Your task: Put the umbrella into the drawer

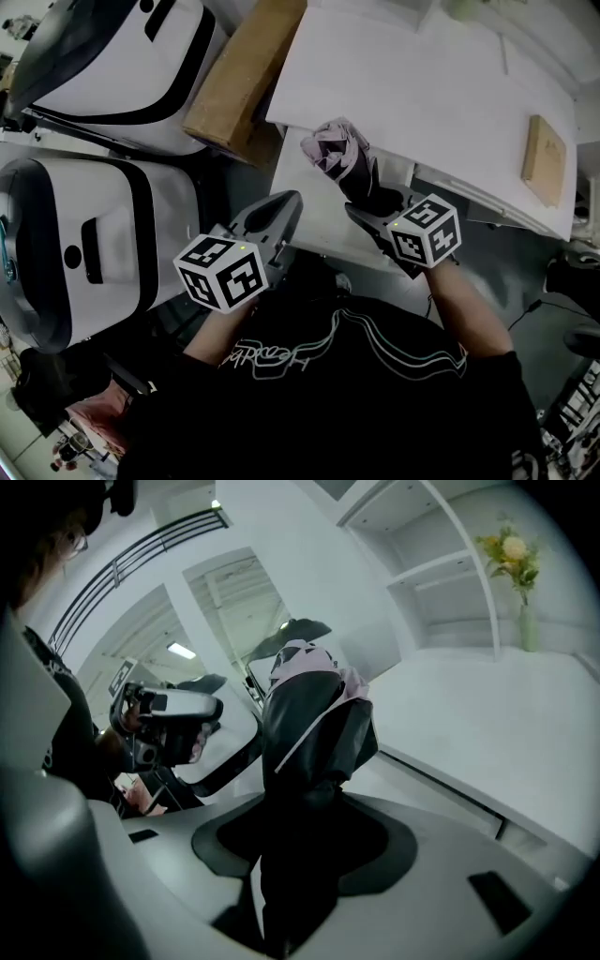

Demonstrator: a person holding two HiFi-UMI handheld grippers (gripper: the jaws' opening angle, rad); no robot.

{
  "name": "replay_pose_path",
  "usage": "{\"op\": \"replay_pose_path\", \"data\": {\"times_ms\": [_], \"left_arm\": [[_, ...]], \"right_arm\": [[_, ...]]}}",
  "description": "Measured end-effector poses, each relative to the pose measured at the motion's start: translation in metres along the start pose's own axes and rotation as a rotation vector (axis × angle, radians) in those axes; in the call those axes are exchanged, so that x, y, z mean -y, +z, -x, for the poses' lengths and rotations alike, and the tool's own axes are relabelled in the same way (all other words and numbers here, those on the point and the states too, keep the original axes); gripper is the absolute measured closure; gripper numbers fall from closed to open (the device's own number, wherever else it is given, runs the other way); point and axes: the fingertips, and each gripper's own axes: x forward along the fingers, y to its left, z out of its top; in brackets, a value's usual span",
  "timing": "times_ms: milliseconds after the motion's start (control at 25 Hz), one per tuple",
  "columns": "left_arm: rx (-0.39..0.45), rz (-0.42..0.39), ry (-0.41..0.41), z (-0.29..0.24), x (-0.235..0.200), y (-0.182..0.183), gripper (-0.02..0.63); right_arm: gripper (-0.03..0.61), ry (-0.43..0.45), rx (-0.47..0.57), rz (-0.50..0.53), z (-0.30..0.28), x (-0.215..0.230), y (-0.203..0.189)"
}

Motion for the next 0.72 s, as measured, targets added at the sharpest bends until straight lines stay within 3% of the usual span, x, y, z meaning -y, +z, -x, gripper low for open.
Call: {"op": "replay_pose_path", "data": {"times_ms": [400,720], "left_arm": [[-0.055,0.085,0.073,-0.014,-0.075,-0.008,0.594],[-0.090,0.127,0.100,-0.022,-0.104,-0.017,0.594]], "right_arm": [[0.364,-0.057,-0.265,0.122,-0.083,0.046,-0.052],[0.364,-0.135,-0.457,0.221,-0.129,0.089,-0.103]]}}
